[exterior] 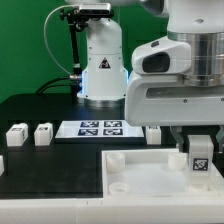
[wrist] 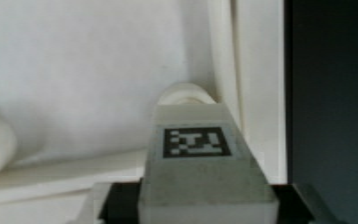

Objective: Assemble one leg

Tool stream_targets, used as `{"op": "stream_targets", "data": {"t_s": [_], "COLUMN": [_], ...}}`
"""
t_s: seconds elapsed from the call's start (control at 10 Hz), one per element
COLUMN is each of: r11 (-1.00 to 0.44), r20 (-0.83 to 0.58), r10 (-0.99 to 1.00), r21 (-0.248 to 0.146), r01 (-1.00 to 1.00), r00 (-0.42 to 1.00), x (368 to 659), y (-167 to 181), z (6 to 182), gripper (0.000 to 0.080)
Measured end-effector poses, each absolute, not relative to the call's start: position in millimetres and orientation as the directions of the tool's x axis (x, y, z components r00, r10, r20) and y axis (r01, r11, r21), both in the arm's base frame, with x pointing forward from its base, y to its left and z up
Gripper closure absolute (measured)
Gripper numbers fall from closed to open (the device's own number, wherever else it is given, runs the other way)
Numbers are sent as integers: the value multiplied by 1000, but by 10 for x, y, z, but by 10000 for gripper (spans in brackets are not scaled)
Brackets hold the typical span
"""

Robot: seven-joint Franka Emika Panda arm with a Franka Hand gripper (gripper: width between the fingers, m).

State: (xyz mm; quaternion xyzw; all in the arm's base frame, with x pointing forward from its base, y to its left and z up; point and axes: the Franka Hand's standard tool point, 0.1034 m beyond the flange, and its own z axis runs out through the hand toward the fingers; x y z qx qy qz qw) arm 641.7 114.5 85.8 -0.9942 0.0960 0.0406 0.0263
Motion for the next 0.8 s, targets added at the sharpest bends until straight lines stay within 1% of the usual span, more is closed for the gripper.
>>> {"op": "stream_targets", "data": {"t_s": [0.1, 0.2, 0.3, 0.4, 0.5, 0.6, 0.7, 0.8], "r11": [-939, -857, -724, -598, -489, -326, -319, -355], "r20": [-40, -10, -21, -47, -83, -132, -133, -127], "r10": [-337, -509, -682, -791, -858, -928, -931, -917], "r21": [-53, -83, -123, -152, -166, -158, -160, -165], "r01": [-339, -508, -679, -787, -856, -932, -934, -920], "r00": [940, 861, 731, 610, 506, 347, 341, 377], "x": [6442, 6404, 6377, 6361, 6355, 6347, 6341, 6341], "y": [1151, 1139, 1116, 1095, 1073, 1066, 1068, 1068], "z": [852, 855, 854, 858, 855, 853, 853, 853], "gripper": [508, 508, 508, 508, 507, 506, 506, 506]}}
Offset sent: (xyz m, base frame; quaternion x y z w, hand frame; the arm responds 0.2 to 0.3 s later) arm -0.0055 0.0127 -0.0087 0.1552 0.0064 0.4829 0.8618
